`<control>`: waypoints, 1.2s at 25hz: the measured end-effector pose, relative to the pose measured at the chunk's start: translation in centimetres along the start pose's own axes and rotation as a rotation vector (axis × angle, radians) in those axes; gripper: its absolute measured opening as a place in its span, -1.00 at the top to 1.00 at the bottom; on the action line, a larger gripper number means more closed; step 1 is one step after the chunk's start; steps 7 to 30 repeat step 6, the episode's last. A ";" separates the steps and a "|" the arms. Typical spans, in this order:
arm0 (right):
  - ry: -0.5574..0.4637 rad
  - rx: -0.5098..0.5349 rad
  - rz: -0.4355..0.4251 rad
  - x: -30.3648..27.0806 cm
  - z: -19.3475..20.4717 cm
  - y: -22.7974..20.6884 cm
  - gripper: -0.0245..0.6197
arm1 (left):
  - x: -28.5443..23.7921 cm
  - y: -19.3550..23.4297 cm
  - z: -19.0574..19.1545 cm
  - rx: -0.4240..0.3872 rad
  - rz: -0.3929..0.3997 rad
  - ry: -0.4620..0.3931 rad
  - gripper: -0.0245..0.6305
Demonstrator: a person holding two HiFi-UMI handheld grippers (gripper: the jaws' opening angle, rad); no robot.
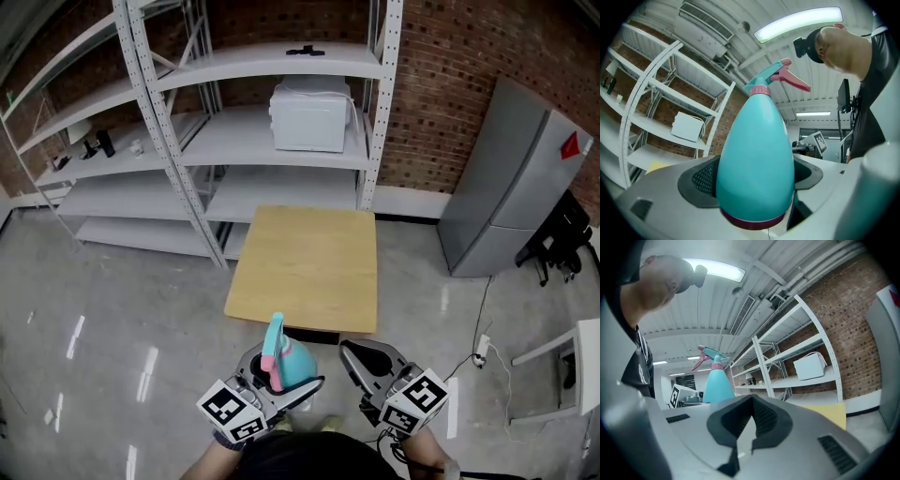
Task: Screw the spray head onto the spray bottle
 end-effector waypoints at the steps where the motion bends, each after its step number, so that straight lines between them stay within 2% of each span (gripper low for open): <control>1: -0.004 -0.005 0.006 0.3 0.0 0.1 0.92 | -0.1 -0.3 -0.1 -0.003 0.005 0.003 -0.37; 6: -0.019 0.000 0.030 1.3 -0.8 0.6 0.92 | -0.3 -1.4 -1.0 -0.024 0.029 0.009 -0.37; 30: -0.019 0.000 0.030 1.3 -0.8 0.6 0.92 | -0.3 -1.4 -1.0 -0.024 0.029 0.009 -0.37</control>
Point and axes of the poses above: the fingertips, and each gripper's own axes: x backward along the fingers, y to its left, z out of its underside, the point moved 3 cm from there along x, backward along the fingers, and after that the axes turned 15 degrees about y, right-handed, at the moved point
